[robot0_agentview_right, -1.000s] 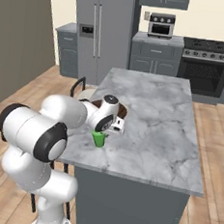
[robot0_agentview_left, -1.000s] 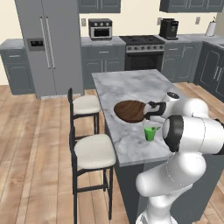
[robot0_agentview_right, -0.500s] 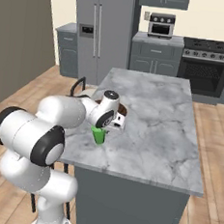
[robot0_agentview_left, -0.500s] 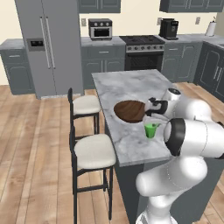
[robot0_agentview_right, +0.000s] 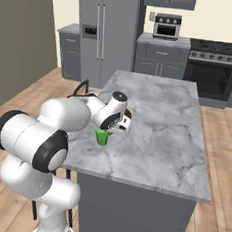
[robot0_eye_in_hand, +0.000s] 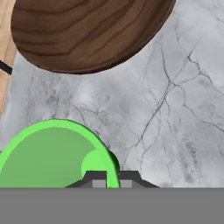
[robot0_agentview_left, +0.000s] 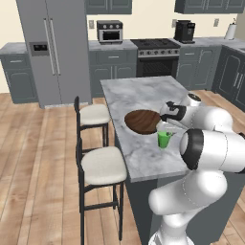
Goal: Place the cup inside the bowl on the dining table and move the bowl to any counter.
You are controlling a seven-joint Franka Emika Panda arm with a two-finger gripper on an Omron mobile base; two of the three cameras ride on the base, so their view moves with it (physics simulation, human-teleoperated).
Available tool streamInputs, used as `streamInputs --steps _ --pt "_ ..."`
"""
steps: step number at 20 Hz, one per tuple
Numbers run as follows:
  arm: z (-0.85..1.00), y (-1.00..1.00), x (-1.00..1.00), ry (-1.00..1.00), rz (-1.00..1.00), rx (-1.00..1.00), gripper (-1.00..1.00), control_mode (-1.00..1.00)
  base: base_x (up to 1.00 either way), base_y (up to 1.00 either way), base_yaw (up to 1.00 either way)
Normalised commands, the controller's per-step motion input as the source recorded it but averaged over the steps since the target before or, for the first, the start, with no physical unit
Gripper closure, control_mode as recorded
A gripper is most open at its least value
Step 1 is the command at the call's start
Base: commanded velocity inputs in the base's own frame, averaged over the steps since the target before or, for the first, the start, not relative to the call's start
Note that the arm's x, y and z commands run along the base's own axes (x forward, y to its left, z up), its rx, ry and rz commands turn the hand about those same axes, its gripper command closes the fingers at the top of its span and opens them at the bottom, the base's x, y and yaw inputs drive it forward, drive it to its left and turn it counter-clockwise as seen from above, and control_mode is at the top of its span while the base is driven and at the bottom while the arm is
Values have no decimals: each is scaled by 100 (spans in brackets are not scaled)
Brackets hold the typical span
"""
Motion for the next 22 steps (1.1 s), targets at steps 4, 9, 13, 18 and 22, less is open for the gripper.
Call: streamInputs --steps 4,9,13,18,22 --pt "17 0 14 0 0 5 100 -100 0 0 0" --pt "30 0 24 0 0 0 100 -100 0 0 0" --pt "30 0 18 0 0 0 100 -100 0 0 0" --pt "27 0 16 0 0 0 100 -100 0 0 0" --pt "18 0 21 0 0 0 100 -100 0 0 0"
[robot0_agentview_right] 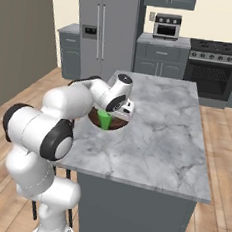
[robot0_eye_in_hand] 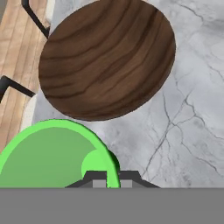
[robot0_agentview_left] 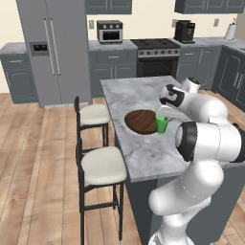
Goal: Place the cup inside the bowl on the dining table and move the bowl to any counter.
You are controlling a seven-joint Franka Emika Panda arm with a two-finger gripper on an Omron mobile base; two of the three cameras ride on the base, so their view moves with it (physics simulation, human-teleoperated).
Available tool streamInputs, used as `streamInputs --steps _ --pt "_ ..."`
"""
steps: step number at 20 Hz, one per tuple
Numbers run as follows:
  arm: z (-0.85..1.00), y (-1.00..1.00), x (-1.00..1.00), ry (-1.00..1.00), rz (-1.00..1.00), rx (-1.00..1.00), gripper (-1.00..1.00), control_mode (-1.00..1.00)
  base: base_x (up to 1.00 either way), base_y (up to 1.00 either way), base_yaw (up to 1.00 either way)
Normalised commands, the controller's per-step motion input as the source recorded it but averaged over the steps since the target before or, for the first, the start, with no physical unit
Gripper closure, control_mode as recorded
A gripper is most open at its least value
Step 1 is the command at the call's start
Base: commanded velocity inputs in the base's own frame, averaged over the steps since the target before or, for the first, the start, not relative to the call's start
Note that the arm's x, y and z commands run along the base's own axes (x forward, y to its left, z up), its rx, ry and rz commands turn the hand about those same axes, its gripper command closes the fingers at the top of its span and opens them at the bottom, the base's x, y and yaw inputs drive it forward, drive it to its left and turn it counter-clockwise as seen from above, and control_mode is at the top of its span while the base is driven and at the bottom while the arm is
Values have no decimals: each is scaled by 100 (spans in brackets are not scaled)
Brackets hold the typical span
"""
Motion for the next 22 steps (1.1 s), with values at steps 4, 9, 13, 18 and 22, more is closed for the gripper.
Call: streamInputs --steps 4,9,13,18,22 --pt "3 0 44 0 0 0 100 -100 0 0 0" --pt "3 0 48 0 0 0 100 -100 0 0 0" --pt "0 0 35 0 0 0 100 -100 0 0 0" --pt "0 0 31 0 0 0 100 -100 0 0 0" --pt "0 5 20 0 0 0 100 -100 0 0 0"
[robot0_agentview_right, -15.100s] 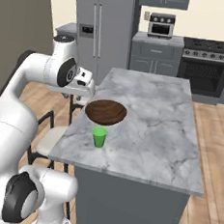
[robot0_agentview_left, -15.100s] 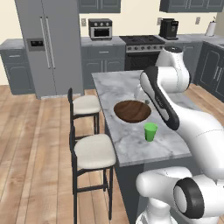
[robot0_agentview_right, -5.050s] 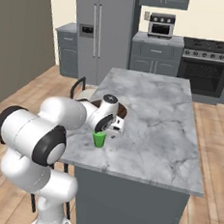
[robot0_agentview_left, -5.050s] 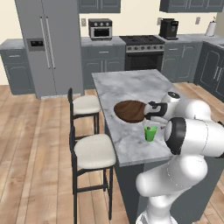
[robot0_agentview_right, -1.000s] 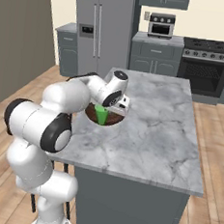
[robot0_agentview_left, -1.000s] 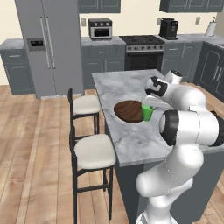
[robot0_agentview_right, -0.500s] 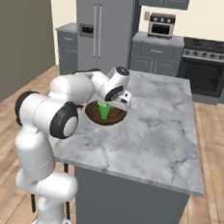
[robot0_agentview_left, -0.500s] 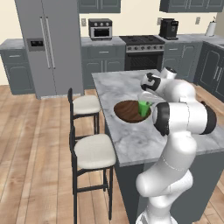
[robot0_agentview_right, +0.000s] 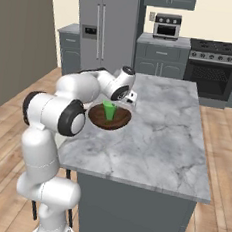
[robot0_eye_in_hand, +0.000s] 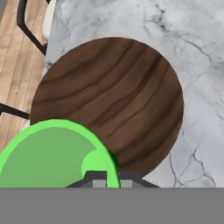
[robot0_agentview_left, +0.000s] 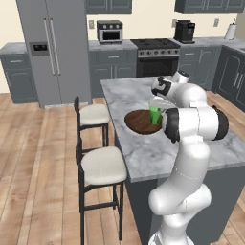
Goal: Place the cup inside the bowl on the dining table and move the bowl to any counter.
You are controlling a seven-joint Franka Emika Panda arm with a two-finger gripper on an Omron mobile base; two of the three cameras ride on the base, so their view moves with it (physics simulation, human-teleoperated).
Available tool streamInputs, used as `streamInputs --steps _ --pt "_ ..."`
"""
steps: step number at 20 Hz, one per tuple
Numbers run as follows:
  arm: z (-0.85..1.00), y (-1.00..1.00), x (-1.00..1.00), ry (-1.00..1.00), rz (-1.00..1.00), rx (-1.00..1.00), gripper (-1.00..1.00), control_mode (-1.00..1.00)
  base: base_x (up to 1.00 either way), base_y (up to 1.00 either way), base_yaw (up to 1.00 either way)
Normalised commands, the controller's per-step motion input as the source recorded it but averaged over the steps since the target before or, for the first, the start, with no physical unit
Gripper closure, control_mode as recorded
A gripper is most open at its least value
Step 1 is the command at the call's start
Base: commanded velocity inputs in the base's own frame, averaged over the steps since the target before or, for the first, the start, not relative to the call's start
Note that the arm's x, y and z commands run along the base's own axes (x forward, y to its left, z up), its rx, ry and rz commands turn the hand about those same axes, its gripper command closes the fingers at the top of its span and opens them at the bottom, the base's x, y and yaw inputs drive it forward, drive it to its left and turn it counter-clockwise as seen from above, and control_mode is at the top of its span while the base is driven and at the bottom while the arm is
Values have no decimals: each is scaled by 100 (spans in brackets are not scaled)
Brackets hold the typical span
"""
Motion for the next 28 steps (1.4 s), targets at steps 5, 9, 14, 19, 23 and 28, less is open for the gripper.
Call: streamInputs --steps 5,9,14,19,23,28 --pt "0 2 17 0 0 0 100 -100 0 0 0" --pt "0 3 16 0 0 0 100 -100 0 0 0" --pt "-7 0 12 0 0 0 100 -100 0 0 0" --pt "-19 1 9 0 0 0 100 -100 0 0 0" --pt "-22 4 8 0 0 0 100 -100 0 0 0" --pt "-15 8 4 -1 0 0 100 -100 0 0 0"
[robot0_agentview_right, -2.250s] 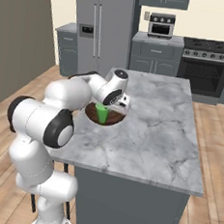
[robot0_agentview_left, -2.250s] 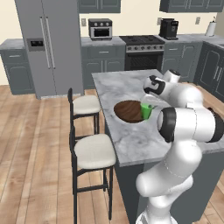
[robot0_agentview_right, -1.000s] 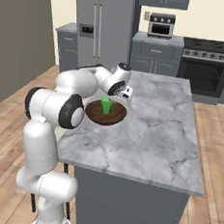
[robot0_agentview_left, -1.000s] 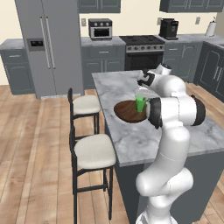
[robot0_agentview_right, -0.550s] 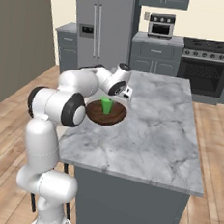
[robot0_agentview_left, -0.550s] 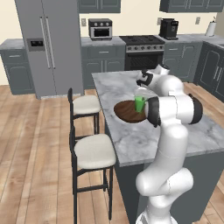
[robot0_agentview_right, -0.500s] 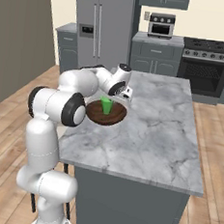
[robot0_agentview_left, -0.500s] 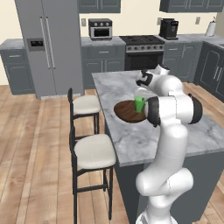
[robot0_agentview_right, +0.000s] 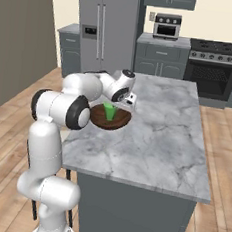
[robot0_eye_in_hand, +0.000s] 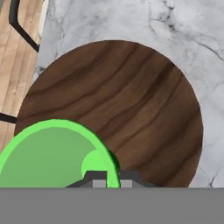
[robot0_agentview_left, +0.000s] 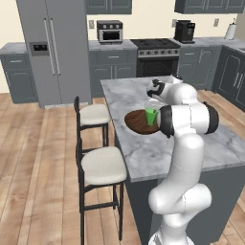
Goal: Place the cup inside the bowl on the dining table and move the bowl to any counter.
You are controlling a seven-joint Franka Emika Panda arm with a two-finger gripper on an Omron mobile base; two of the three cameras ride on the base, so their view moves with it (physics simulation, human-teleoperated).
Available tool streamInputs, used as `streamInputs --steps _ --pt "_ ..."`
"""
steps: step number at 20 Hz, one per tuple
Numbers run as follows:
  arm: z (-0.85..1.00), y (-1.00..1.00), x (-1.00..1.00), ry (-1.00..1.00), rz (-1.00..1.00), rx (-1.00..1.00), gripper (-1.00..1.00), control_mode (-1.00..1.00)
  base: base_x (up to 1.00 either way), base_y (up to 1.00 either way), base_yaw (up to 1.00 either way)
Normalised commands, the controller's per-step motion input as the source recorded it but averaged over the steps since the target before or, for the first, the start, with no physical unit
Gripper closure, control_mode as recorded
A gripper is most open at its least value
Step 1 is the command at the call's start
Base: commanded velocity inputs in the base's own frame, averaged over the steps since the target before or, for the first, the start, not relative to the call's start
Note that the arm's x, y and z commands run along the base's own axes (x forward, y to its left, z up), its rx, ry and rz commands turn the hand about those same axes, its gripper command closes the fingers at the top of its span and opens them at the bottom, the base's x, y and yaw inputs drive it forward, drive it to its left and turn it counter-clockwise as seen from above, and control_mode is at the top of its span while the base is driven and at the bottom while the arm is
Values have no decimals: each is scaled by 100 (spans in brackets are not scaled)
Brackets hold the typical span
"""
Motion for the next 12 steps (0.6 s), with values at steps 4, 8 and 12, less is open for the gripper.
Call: streamInputs --steps 4,8,12 --pt "-3 15 0 -2 0 0 100 -100 0 0 0" --pt "-6 14 1 -4 0 0 100 -100 0 0 0" --pt "-14 6 13 -6 0 0 100 -100 0 0 0"
